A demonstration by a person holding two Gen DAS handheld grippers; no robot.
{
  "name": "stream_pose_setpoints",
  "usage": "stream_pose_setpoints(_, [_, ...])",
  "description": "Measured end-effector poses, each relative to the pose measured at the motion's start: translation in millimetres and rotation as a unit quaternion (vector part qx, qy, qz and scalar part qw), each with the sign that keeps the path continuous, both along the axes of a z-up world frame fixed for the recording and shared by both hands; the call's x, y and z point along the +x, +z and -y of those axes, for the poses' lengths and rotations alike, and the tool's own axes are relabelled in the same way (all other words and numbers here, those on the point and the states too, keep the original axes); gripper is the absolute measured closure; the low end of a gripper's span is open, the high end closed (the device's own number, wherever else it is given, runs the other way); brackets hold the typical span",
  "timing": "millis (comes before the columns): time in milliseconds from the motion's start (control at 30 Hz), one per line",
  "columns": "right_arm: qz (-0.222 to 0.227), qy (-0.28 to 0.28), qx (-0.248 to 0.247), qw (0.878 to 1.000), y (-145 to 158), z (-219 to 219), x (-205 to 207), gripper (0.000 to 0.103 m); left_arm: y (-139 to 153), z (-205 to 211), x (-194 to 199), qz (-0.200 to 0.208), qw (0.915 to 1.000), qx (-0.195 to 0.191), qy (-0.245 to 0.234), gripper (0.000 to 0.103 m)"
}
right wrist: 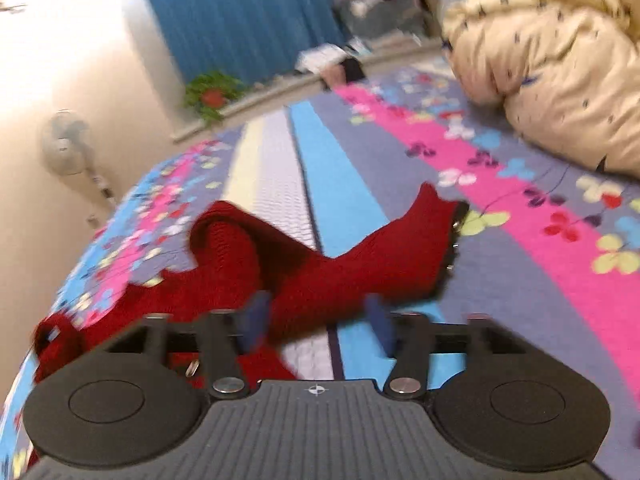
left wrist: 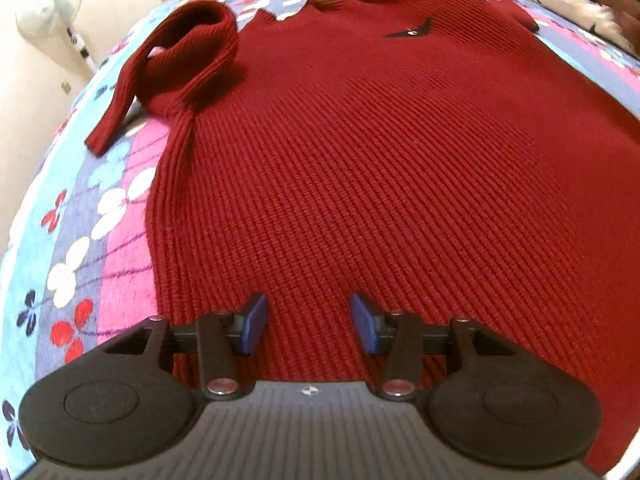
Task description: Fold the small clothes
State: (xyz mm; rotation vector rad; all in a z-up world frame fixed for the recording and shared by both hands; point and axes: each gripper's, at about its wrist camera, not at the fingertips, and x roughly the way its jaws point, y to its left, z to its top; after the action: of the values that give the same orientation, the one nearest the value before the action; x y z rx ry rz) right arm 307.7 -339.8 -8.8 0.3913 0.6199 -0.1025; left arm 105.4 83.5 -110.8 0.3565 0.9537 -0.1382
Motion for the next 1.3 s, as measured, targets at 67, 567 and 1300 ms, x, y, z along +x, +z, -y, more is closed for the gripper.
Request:
stream_pose_setpoints(67, [-0.032,-0.029,-0.015,0.999,-11,-12,33,0.039,-3,3,-5,0.019,0.9998,0.005,-0.007,0.05])
stream_pose_setpoints(567, [-0.015,-0.123,-0.11,0.986,15,34,76,0.096,-5,0,1,0.02,0.9984,0.004,-0.052,0.051])
stream_pose_setpoints(1300, [0.035,-0.248,0.129,0.96,-98,226,-31,0.039,-8,4,0,0.054,0.9974,0.0,-0.048,0.051])
